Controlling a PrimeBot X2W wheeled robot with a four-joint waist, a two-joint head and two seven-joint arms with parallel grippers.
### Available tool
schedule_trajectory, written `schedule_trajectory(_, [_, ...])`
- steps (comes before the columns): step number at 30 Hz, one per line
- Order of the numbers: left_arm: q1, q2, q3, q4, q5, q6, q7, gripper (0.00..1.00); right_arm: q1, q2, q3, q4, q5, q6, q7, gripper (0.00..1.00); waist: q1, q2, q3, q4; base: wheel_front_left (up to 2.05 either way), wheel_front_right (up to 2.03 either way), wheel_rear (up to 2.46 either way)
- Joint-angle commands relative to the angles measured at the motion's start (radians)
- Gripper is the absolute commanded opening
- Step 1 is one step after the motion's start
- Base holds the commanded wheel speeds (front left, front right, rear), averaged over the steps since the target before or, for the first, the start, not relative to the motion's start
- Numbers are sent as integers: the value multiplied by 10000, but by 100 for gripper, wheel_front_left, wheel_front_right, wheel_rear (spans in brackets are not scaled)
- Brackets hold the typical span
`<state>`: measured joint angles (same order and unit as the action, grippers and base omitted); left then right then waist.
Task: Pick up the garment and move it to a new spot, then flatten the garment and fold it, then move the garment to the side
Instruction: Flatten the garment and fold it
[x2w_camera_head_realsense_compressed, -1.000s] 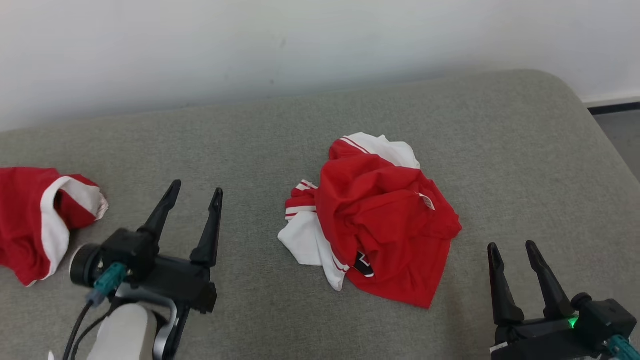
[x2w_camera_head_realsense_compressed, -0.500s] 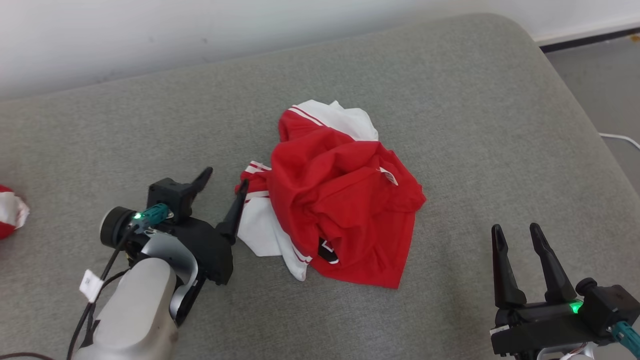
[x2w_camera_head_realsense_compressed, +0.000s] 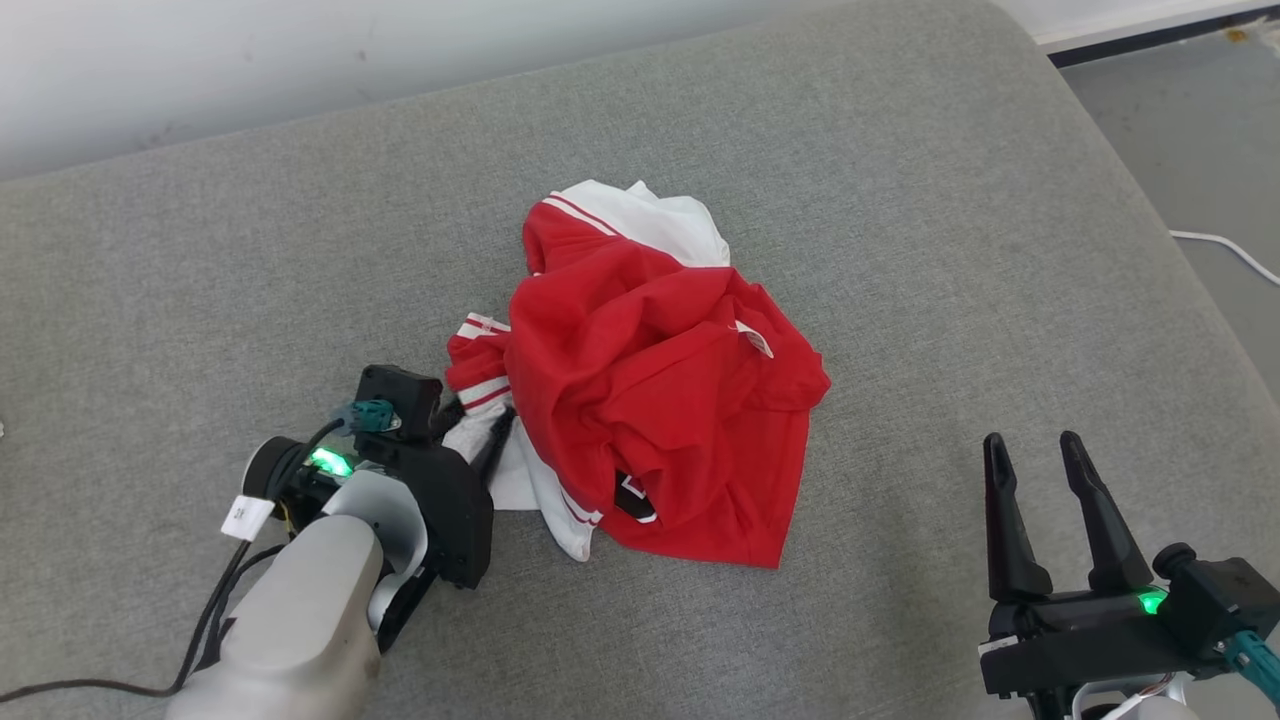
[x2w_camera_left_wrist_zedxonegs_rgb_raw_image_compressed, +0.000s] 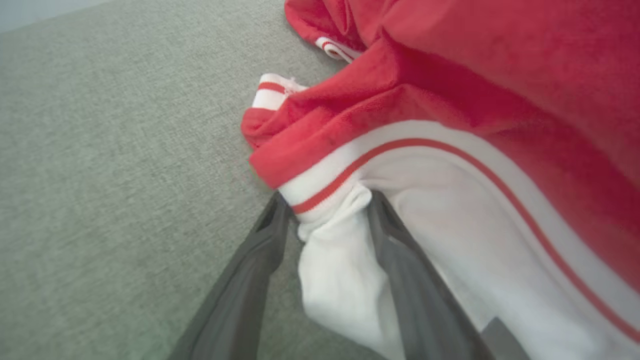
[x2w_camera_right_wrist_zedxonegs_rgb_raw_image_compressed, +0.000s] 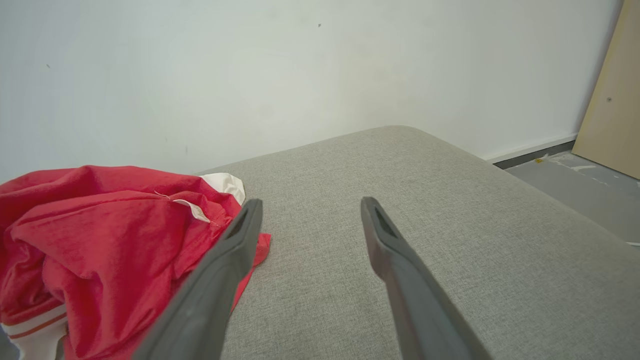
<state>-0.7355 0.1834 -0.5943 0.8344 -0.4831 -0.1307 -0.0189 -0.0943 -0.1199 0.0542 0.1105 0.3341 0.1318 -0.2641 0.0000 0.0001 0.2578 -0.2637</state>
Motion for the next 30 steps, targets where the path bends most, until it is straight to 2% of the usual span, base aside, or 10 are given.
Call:
schedule_trajectory(1, [-47,13,-119,178,-48,12,-111,0,-5,12,-75,0,59,-22,-4,100,0,-1,-30,53,0,0,0])
schedule_trajectory(7, [-166,29,-82,353,-205,51,-1177,0,267,21,-187,1,-55,-22,-4,100,0,-1,-420,619,0,0,0])
schedule_trajectory(12, [208,29,78,16,-331,211,-1882,0,531,-69,-205,30,-86,-22,-4,100,0,-1,-962,1466,0,0,0])
schedule_trajectory(15, [621,220,249,-496,-440,394,-2091,0,685,-92,-184,23,-107,-22,-4,100,0,-1,-1229,1966,0,0,0])
schedule_trajectory(20, [1831,739,592,-1806,-640,939,-2181,0,958,-33,-214,0,-192,-22,-2,100,0,-1,-1555,2716,0,0,0])
schedule_trajectory(27, [4141,1768,1101,-4205,-1122,1987,-1660,0,1227,-18,-268,21,-199,-22,-2,100,0,-1,-1791,3543,0,0,0])
schedule_trajectory(28, [4141,1768,1101,-4205,-1122,1987,-1660,0,1227,-18,-268,21,-199,-22,-2,100,0,-1,-1791,3543,0,0,0])
schedule_trajectory(30, [4863,1895,1202,-4980,-1251,2338,-1425,0,1264,-3,-278,28,-207,-22,-4,100,0,-1,-1820,3716,0,0,0])
